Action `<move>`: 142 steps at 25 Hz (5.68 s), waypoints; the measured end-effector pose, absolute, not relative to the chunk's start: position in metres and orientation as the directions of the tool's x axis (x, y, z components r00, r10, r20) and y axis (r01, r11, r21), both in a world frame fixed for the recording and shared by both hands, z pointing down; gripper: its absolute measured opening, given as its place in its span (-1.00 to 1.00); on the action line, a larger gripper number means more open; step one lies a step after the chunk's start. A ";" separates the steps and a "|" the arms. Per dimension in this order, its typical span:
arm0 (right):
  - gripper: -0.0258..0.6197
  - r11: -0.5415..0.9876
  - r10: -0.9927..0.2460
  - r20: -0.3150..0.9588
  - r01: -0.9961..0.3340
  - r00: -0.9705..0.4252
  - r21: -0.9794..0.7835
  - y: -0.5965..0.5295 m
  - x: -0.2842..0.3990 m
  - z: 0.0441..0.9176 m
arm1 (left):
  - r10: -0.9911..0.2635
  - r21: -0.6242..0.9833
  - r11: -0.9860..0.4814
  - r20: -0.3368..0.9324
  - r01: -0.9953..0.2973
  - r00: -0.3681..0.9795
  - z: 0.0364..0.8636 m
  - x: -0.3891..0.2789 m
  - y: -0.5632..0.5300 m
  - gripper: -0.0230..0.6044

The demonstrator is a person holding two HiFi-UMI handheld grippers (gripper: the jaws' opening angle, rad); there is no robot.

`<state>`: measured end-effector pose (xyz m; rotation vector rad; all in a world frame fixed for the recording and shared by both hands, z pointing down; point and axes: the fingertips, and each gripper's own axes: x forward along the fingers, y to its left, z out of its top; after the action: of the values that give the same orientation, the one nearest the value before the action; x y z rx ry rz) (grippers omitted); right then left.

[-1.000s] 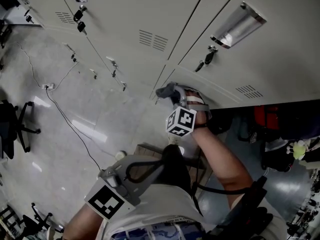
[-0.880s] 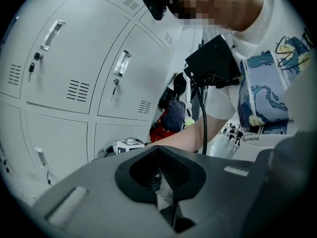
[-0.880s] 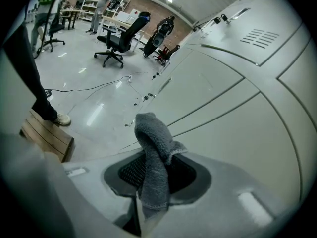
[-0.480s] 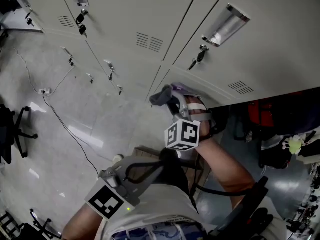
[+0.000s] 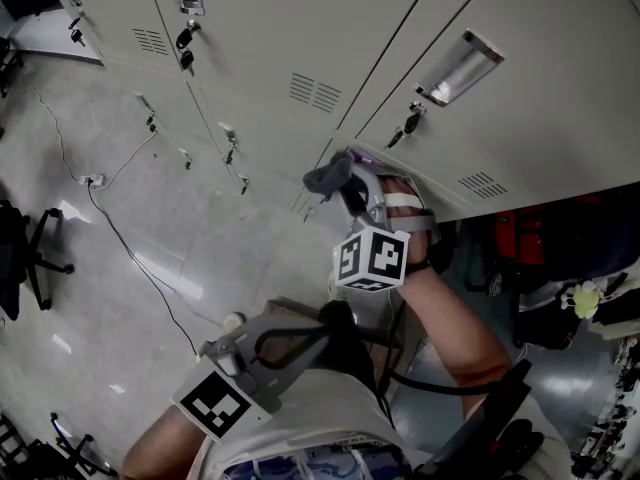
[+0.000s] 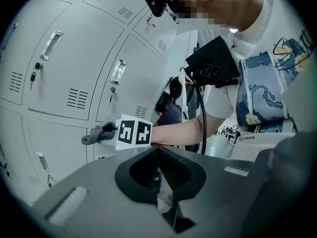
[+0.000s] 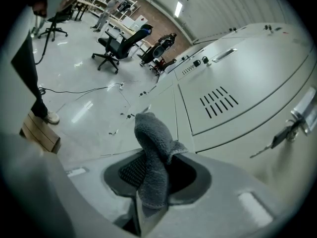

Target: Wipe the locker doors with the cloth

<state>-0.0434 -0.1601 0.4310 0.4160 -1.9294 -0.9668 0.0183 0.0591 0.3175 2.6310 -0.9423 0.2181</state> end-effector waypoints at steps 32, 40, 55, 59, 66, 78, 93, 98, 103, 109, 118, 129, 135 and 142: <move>-0.57 0.775 -0.517 0.742 0.134 -0.428 0.617 -0.168 -0.036 0.557 | -0.608 0.283 -0.684 0.286 -0.672 0.740 0.336 0.005 0.063 -0.92; -0.57 0.774 -0.538 0.729 0.095 -0.422 0.626 -0.148 -0.007 0.553 | -0.589 0.284 -0.698 0.295 -0.657 0.753 0.335 0.006 0.068 -0.92; -0.57 0.781 -0.504 0.816 0.253 -0.283 0.570 -0.144 0.036 0.688 | -0.570 0.316 -0.682 0.335 -0.660 0.750 0.355 0.007 0.050 -0.92; -0.57 0.748 -0.521 0.802 0.297 -0.291 0.593 -0.153 0.026 0.715 | -0.571 0.330 -0.662 0.358 -0.672 0.739 0.365 0.001 0.049 -0.92; -0.57 0.722 -0.530 0.791 0.325 -0.307 0.610 -0.162 0.001 0.743 | -0.569 0.347 -0.635 0.394 -0.691 0.721 0.376 -0.008 0.052 -0.92; -0.57 0.712 -0.540 0.784 0.330 -0.308 0.620 -0.173 -0.013 0.796 | -0.561 0.359 -0.609 0.435 -0.708 0.704 0.395 -0.012 0.050 -0.92; -0.56 0.846 -0.439 0.871 0.225 -0.221 0.483 -0.148 0.003 0.816 | -0.574 0.338 -0.640 0.386 -0.690 0.722 0.397 -0.034 0.051 -0.92; -0.56 0.906 -0.396 0.887 0.055 -0.237 0.419 -0.116 0.010 0.767 | -0.566 0.297 -0.693 0.340 -0.657 0.751 0.377 -0.051 0.056 -0.92; -0.56 0.917 -0.396 0.878 -0.154 -0.269 0.367 -0.086 0.014 0.701 | -0.577 0.277 -0.715 0.284 -0.642 0.766 0.351 -0.066 0.065 -0.92; -0.56 0.886 -0.443 0.827 -0.310 -0.347 0.345 -0.057 -0.001 0.613 | -0.584 0.236 -0.738 0.245 -0.632 0.774 0.329 -0.088 0.079 -0.92; -0.56 0.869 -0.475 0.702 -0.408 -0.531 0.280 -0.001 -0.048 0.491 | -0.610 0.201 -0.734 0.227 -0.649 0.759 0.313 -0.130 0.104 -0.92; -0.56 0.800 -0.577 0.583 -0.538 -0.572 0.265 0.075 -0.067 0.380 | -0.566 0.200 -0.770 0.226 -0.606 0.793 0.300 -0.174 0.166 -0.92; -0.56 0.742 -0.645 0.535 -0.615 -0.545 0.268 0.120 -0.047 0.326 | -0.474 0.203 -0.829 0.239 -0.521 0.848 0.289 -0.157 0.188 -0.92; -0.57 0.730 -0.659 0.505 -0.637 -0.557 0.249 0.158 -0.027 0.307 | -0.452 0.184 -0.853 0.208 -0.488 0.868 0.259 -0.122 0.207 -0.92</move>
<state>-0.0274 0.1583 0.3066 0.9774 -2.3486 -0.0492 -0.1216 0.2074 0.2592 2.8099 -0.7171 0.2305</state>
